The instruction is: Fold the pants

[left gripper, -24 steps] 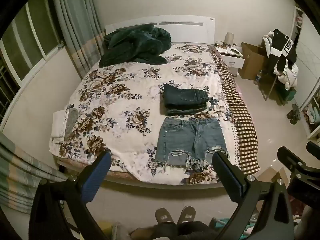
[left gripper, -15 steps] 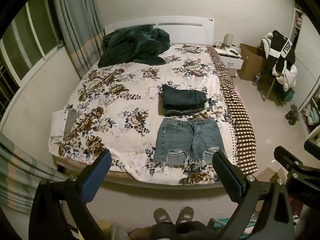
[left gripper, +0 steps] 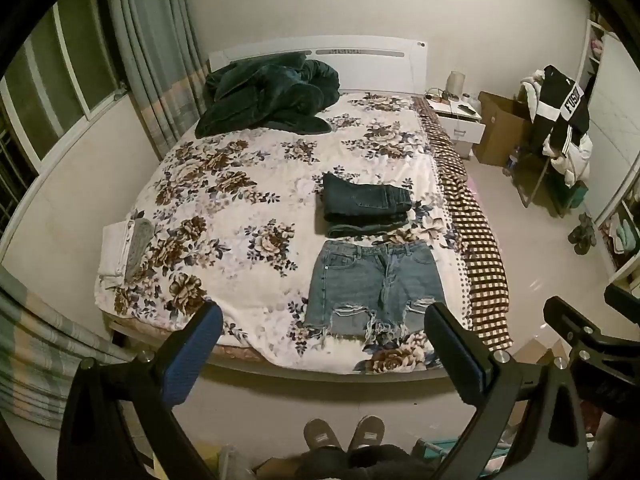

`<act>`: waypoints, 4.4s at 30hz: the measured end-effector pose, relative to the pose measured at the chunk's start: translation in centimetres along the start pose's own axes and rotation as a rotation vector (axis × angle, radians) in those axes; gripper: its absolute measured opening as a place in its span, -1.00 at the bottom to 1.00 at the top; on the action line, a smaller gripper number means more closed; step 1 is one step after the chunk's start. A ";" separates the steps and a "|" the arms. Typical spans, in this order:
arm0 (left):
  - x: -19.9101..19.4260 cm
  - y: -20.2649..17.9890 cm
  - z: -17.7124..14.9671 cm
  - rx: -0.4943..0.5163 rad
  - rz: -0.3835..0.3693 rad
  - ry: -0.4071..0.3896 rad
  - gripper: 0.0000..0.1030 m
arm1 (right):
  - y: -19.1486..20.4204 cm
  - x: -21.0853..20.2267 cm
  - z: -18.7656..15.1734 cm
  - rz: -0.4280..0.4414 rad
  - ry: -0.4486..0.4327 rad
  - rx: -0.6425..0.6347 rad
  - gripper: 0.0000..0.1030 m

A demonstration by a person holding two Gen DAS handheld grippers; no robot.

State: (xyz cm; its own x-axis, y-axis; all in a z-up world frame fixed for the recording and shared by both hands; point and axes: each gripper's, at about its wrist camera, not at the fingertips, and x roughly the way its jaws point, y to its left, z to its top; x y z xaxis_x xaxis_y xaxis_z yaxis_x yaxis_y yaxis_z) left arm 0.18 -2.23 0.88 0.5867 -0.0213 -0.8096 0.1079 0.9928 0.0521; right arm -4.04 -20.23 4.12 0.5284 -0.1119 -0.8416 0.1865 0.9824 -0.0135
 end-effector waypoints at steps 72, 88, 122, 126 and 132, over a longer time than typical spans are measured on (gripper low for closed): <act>0.1 -0.5 2.6 -0.007 -0.029 -0.045 1.00 | 1.9 0.6 0.2 0.010 0.047 0.026 1.00; 22.1 -6.8 2.6 0.028 0.152 0.074 1.00 | -10.6 27.7 4.5 0.174 0.303 0.113 1.00; 55.3 -29.0 -10.9 -0.125 -0.117 0.273 -0.93 | -15.1 85.2 7.9 0.570 0.720 0.066 -0.43; 51.7 -25.7 -10.2 -0.190 -0.120 0.220 -0.93 | -14.1 82.9 8.4 0.534 0.651 0.058 -0.84; 47.6 -19.9 -9.3 -0.342 -0.133 0.152 -0.93 | -9.9 74.7 11.3 0.535 0.603 -0.046 -0.88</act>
State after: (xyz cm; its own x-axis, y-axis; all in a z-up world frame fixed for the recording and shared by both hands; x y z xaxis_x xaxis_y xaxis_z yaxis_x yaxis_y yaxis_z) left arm 18.52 -21.91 -44.14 0.4577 -0.1598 -0.8746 -0.1136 0.9651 -0.2358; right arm 42.92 -39.98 -52.54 -0.0039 0.4627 -0.8865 -0.0068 0.8865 0.4627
